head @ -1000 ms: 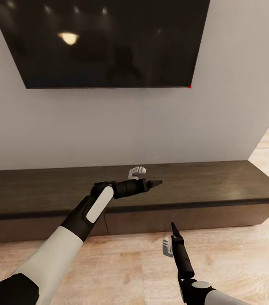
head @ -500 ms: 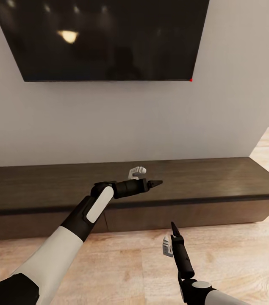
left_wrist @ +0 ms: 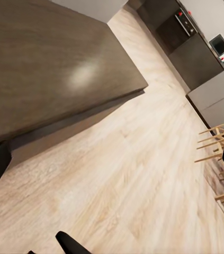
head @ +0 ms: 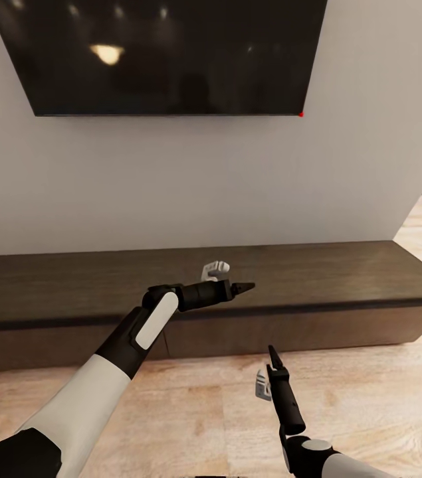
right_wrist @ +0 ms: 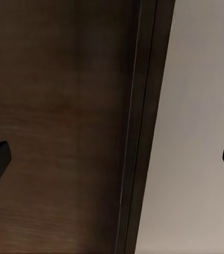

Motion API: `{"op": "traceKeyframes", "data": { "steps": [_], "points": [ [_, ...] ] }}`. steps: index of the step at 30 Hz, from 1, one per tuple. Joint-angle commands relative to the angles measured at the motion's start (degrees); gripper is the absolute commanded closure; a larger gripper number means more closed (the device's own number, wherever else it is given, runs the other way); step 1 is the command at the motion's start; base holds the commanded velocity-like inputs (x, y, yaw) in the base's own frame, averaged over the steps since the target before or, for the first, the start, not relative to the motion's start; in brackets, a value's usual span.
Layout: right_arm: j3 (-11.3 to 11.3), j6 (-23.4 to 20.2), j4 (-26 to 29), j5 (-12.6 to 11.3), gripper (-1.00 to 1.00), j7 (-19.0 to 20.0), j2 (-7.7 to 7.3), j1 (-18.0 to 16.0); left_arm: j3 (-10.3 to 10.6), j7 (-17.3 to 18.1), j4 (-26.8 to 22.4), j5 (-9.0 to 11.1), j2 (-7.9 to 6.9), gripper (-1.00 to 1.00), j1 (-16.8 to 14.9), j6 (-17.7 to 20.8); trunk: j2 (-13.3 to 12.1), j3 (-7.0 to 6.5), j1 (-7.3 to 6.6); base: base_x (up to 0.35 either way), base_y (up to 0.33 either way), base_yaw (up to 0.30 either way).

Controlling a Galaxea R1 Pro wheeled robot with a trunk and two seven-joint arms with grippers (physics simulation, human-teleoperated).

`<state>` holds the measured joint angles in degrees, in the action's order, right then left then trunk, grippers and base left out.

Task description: Place each of the two pumpkins and all three candles from the living room inside a cabinet in the living room (use any cabinet), then make sure every cabinet is closed, and position the cauldron so it is next to a table in the living room.

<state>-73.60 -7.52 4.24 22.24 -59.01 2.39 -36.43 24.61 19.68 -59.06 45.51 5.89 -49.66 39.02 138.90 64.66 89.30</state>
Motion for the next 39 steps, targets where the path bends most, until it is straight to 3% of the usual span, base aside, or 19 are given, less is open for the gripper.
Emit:
{"op": "traceKeyframes", "data": {
  "steps": [1,11,16,23,27,39],
  "points": [
    [0.01,0.34,-0.01,0.00,-1.00,-0.02,0.00,-0.02,0.00,-0.01,0.00,0.02,0.00,-1.00,0.00,0.00,0.42,0.18,0.22,0.000,0.000,0.000],
    [0.11,1.07,0.06,0.00,-1.00,-0.72,-0.01,-0.05,0.00,-0.02,0.00,0.02,0.00,-1.00,0.00,-0.05,4.34,1.99,2.38,0.000,0.000,0.000],
    [0.22,3.03,0.07,-0.06,-1.00,-0.83,-0.01,-0.05,0.00,-0.03,0.00,0.02,0.00,-1.00,0.00,-0.05,4.41,3.10,2.51,0.000,0.000,0.000],
    [3.88,4.31,0.07,-0.09,-1.00,-0.85,-0.01,-0.05,0.00,-0.03,0.00,0.02,0.00,-1.00,0.00,-0.06,4.50,4.65,2.69,0.000,0.000,0.000],
    [4.52,4.34,0.07,-0.09,-1.00,-0.85,-0.01,-0.05,0.00,-0.06,0.00,0.02,-0.02,-1.00,0.00,-0.08,4.56,5.53,2.79,0.000,0.000,0.000],
    [4.78,4.69,0.07,-0.09,-1.00,-0.85,-0.01,-0.06,0.00,0.09,0.10,0.05,-0.09,-1.00,0.00,-0.14,4.56,5.53,2.79,0.032,0.000,0.000]
  ]
}}
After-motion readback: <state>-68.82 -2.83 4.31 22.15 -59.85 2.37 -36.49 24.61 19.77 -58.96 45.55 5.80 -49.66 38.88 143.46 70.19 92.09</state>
